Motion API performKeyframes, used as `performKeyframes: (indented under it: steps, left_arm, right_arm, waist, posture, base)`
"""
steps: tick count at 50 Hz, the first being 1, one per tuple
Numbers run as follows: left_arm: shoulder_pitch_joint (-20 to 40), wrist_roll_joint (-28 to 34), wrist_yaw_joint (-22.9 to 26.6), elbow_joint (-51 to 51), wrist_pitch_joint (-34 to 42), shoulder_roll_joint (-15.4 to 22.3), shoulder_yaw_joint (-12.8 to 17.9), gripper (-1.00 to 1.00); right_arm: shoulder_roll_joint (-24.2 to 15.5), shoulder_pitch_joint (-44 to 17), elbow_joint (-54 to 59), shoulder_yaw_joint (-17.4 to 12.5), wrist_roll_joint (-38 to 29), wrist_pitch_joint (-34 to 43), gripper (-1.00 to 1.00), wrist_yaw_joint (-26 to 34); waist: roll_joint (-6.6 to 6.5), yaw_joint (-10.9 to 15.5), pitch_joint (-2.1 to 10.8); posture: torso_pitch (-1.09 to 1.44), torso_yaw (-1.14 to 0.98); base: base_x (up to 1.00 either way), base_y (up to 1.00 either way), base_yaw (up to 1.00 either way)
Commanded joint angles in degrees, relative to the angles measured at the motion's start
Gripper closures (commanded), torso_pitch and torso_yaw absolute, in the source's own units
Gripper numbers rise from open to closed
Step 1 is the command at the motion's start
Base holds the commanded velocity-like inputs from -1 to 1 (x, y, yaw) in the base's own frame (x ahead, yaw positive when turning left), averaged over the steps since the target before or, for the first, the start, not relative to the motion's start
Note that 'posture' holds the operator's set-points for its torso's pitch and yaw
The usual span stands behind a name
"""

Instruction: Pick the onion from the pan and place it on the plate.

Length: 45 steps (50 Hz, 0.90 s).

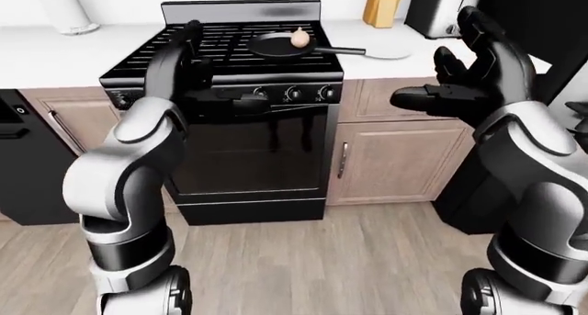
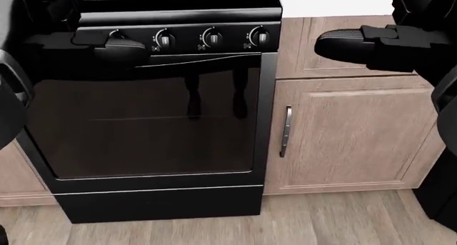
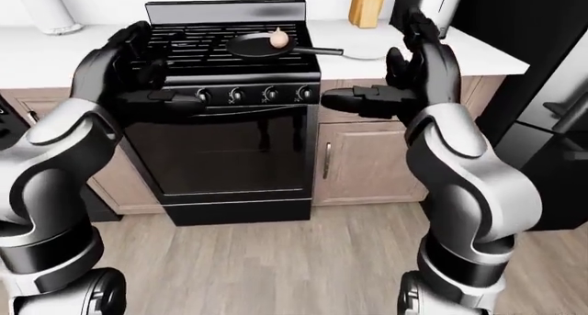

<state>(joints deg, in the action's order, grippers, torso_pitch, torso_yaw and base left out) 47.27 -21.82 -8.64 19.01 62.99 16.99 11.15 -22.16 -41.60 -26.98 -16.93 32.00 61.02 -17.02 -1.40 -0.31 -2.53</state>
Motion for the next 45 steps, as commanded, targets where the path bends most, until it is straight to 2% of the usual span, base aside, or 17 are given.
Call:
performKeyframes:
  steps: [1, 3, 8, 12, 14, 15, 16, 17, 23, 25, 27, 28, 30, 37, 41, 42, 45]
  left_arm:
    - [1.8, -0.2, -0.6, 1.7, -1.3, 0.9, 1.2, -1.0]
    - [1.6, -0.4, -0.8, 1.8, -1.4, 1.0, 1.1, -1.0]
    - [1.1, -0.8, -1.0, 2.4, -1.3, 1.2, 1.0, -1.0]
    - [1.0, -0.9, -1.1, 2.4, -1.3, 1.1, 0.8, -1.0]
    - [0.9, -0.7, -1.1, 2.3, -1.5, 1.0, 0.7, -1.0]
    - [1.0, -0.8, -1.0, 2.3, -1.5, 1.0, 0.7, -1.0]
    - [1.1, -0.9, -1.1, 2.4, -1.2, 1.1, 0.8, -1.0]
    - [1.0, -0.8, -1.0, 2.3, -1.4, 1.2, 0.8, -1.0]
    - [1.1, -0.6, -0.9, 2.0, -1.4, 1.2, 0.7, -1.0]
    - [1.0, -0.6, -0.9, 2.3, -1.2, 1.2, 0.7, -1.0]
    - [1.3, -0.6, -0.9, 2.3, -1.0, 1.3, 0.6, -1.0]
    - [1.5, -0.6, -0.9, 2.2, -0.8, 1.3, 0.7, -1.0]
    - [1.7, -0.6, -0.9, 2.0, -0.9, 1.3, 0.7, -1.0]
    - [1.3, 0.0, -0.6, 2.1, -0.9, 1.4, 0.6, -1.0]
    - [1.2, 0.1, -0.6, 2.2, -0.9, 1.1, 0.6, -1.0]
    - [1.2, 0.1, -0.6, 2.3, -0.8, 1.1, 0.6, -1.0]
    - [0.9, 0.1, -0.6, 2.6, -0.7, 1.0, 0.7, -1.0]
  right_arm:
    - [-0.4, -2.1, -1.4, 0.3, 0.7, -1.7, -1.0, -0.1]
    - [-0.4, -1.6, -1.4, 0.5, 0.7, -2.1, -1.0, -0.2]
    - [0.0, -0.9, -2.0, 0.8, 1.1, -2.2, -1.0, -0.6]
    - [-0.1, -1.0, -1.3, 1.1, 0.8, -2.7, -1.0, -0.4]
    - [0.0, -0.9, -1.3, 1.2, 0.7, -2.9, -1.0, -0.3]
    - [0.1, -1.1, -1.4, 1.1, 0.8, -2.7, -1.0, -0.4]
    - [0.1, -1.0, -1.4, 1.1, 0.8, -2.7, -1.0, -0.4]
    - [0.1, -1.0, -1.4, 1.1, 0.9, -2.7, -1.0, -0.4]
    - [0.3, -1.0, -1.2, 1.4, 0.6, -3.0, -1.0, -0.3]
    - [0.2, -1.0, -1.2, 1.3, 0.6, -2.9, -1.0, -0.2]
    - [0.2, -1.0, -1.2, 1.3, 0.6, -2.9, -1.0, -0.1]
    - [0.2, -0.9, -1.1, 1.4, 0.5, -3.1, -1.0, 0.0]
    - [0.2, -1.1, -0.9, 1.4, 0.5, -3.0, -1.0, 0.0]
    - [0.5, -0.4, -1.0, 1.4, 0.2, -3.0, -1.0, 0.4]
    - [0.8, -0.8, -1.0, 1.2, 0.7, -2.5, -1.0, 0.2]
    - [0.8, -0.7, -1.2, 1.2, 0.8, -2.3, -1.0, 0.1]
    - [1.1, -0.2, -1.6, 1.0, 1.3, -2.3, -1.0, -0.3]
  waist:
    - [0.26, 0.4, 1.18]
    - [-0.77, 0.4, 0.93]
    - [-0.05, 0.7, 1.58]
    - [2.69, 1.2, 1.21]
    - [5.83, 1.4, 1.75]
    - [3.53, 0.7, 1.2]
    - [5.0, 1.1, 1.3]
    - [5.0, 0.9, 1.18]
    - [1.97, 0.4, 0.61]
    - [0.03, 0.1, 0.66]
    - [-3.67, -0.2, 1.96]
    - [-1.44, 0.4, 1.56]
    - [-2.16, 0.4, 1.33]
    - [1.34, 0.9, 1.2]
    - [6.37, 1.3, 2.28]
    - [4.14, 1.0, 1.73]
    - [4.58, 0.8, 1.56]
  posture:
    - [0.0, 0.0]
    - [0.0, 0.0]
    - [0.0, 0.0]
    - [0.0, 0.0]
    - [0.0, 0.0]
    - [0.0, 0.0]
    - [0.0, 0.0]
    - [0.0, 0.0]
    - [0.0, 0.0]
    - [0.0, 0.0]
    - [0.0, 0.0]
    - [0.0, 0.0]
    - [0.0, 0.0]
    - [0.0, 0.0]
    - [0.0, 0.0]
    - [0.0, 0.0]
    - [0.0, 0.0]
  base:
    - [0.16, 0.0, 0.0]
    - [0.16, 0.0, 0.0]
    - [0.16, 0.0, 0.0]
    - [0.17, 0.0, 0.0]
    - [0.17, 0.0, 0.0]
    - [0.16, 0.0, 0.0]
    - [0.17, 0.0, 0.0]
    - [0.16, 0.0, 0.0]
    - [0.16, 0.0, 0.0]
    - [0.17, 0.0, 0.0]
    - [0.17, 0.0, 0.0]
    - [0.17, 0.0, 0.0]
    - [0.16, 0.0, 0.0]
    - [0.16, 0.0, 0.0]
    - [0.16, -0.07, 0.0]
    - [0.17, -0.09, 0.0]
    - [0.17, -0.1, 0.0]
